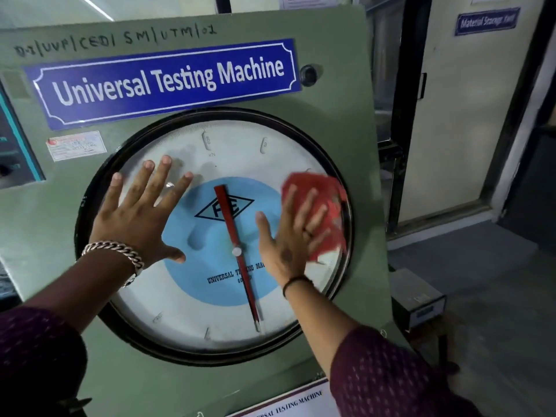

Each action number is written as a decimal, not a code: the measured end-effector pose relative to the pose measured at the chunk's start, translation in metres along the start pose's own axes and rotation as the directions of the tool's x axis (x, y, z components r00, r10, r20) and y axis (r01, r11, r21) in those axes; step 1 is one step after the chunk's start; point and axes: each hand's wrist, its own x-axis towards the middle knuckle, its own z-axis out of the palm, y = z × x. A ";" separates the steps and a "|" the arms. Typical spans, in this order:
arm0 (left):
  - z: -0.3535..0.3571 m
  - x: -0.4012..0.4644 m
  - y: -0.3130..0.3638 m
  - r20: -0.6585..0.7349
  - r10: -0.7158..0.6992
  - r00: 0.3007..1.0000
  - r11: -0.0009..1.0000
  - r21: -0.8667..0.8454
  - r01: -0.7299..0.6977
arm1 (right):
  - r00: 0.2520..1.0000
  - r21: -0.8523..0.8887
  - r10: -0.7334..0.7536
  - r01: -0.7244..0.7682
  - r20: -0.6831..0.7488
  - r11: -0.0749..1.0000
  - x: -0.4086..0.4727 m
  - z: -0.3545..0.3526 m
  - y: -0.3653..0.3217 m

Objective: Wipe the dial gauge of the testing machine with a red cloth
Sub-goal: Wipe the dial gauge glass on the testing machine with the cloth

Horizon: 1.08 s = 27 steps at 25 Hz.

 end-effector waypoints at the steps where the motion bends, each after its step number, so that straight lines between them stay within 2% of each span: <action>1: 0.001 0.000 0.000 -0.001 0.001 1.000 1.000 0.010 -0.001 | 0.979 -0.090 -0.202 0.201 -0.005 0.975 0.015 -0.002 -0.017; 3: 0.001 0.000 -0.002 0.010 -0.012 1.000 1.000 0.029 0.012 | 0.833 -0.230 -0.552 0.543 0.030 0.808 0.016 0.002 -0.022; 4: 0.002 -0.001 -0.001 0.016 -0.019 1.000 0.999 0.035 0.018 | 0.770 -0.258 -0.635 0.626 0.058 0.736 0.008 -0.002 -0.006; 5: 0.002 -0.003 -0.003 0.016 -0.032 0.999 0.999 0.040 0.031 | 0.746 -0.273 -0.660 0.656 0.090 0.704 -0.001 -0.007 0.014; 7: 0.007 -0.009 -0.003 0.000 -0.062 0.998 0.998 0.020 0.062 | 0.796 -0.294 -0.600 0.595 0.084 0.748 0.000 -0.019 0.040; 9: 0.013 -0.013 0.000 -0.016 -0.085 0.996 0.996 -0.019 0.084 | 0.882 -0.258 -0.471 0.459 0.016 0.850 0.029 -0.025 0.011; 10: 0.015 -0.014 0.001 -0.025 -0.096 0.995 0.995 -0.033 0.095 | 0.874 -0.260 -0.485 0.467 -0.008 0.845 0.046 -0.023 -0.017; 11: 0.018 -0.015 0.002 -0.032 -0.109 0.993 0.993 -0.043 0.108 | 0.826 -0.294 -0.564 0.542 0.010 0.787 0.058 -0.018 -0.044; 13: 0.023 -0.017 0.001 -0.034 -0.135 0.990 0.990 -0.055 0.133 | 0.625 -0.337 -0.771 0.757 0.122 0.560 0.059 -0.009 -0.066; 14: 0.025 -0.020 0.001 -0.027 -0.149 0.989 0.987 -0.058 0.147 | 0.527 -0.348 -0.832 0.823 0.172 0.450 0.054 -0.009 -0.051; 15: 0.027 -0.023 0.000 -0.019 -0.167 0.986 0.984 -0.069 0.165 | 0.466 -0.354 -0.857 0.857 0.218 0.376 0.047 -0.015 -0.027; 16: 0.030 -0.028 0.000 -0.009 -0.186 0.982 0.979 -0.085 0.185 | 0.445 -0.354 -0.863 0.868 0.240 0.349 0.045 -0.024 -0.001; 17: 0.033 -0.031 0.000 -0.007 -0.204 0.979 0.974 -0.100 0.202 | 0.464 -0.365 -0.855 0.856 0.233 0.365 0.051 -0.036 0.015; 18: 0.035 -0.033 0.002 -0.006 -0.220 0.975 0.970 -0.110 0.218 | 0.519 -0.395 -0.831 0.819 0.199 0.417 0.061 -0.043 0.017; 20: 0.037 -0.034 0.008 0.014 -0.244 0.970 0.962 -0.120 0.244 | 0.654 -0.394 -0.747 0.722 0.119 0.569 0.082 -0.044 -0.020; 21: 0.039 -0.034 0.013 0.023 -0.253 0.967 0.959 -0.123 0.254 | 0.664 -0.387 -0.738 0.715 0.118 0.582 0.085 -0.038 -0.043; 22: 0.040 -0.034 0.016 0.020 -0.269 0.963 0.954 -0.128 0.270 | 0.617 -0.391 -0.775 0.753 0.138 0.530 0.083 -0.028 -0.062; 23: 0.042 -0.037 0.018 0.021 -0.293 0.956 0.945 -0.146 0.293 | 0.525 -0.373 -0.828 0.821 0.195 0.432 0.073 -0.018 -0.069; 25: 0.045 -0.043 0.020 0.035 -0.316 0.948 0.926 -0.205 0.316 | 0.349 -0.327 -0.879 0.914 0.325 0.242 0.053 -0.013 -0.040; 26: 0.047 -0.047 0.021 0.044 -0.329 0.943 0.916 -0.226 0.331 | 0.301 -0.314 -0.878 0.931 0.373 0.186 0.050 -0.023 -0.015; 27: 0.049 -0.053 0.021 0.056 -0.340 0.939 0.909 -0.237 0.343 | 0.286 -0.303 -0.874 0.938 0.392 0.170 0.053 -0.036 0.005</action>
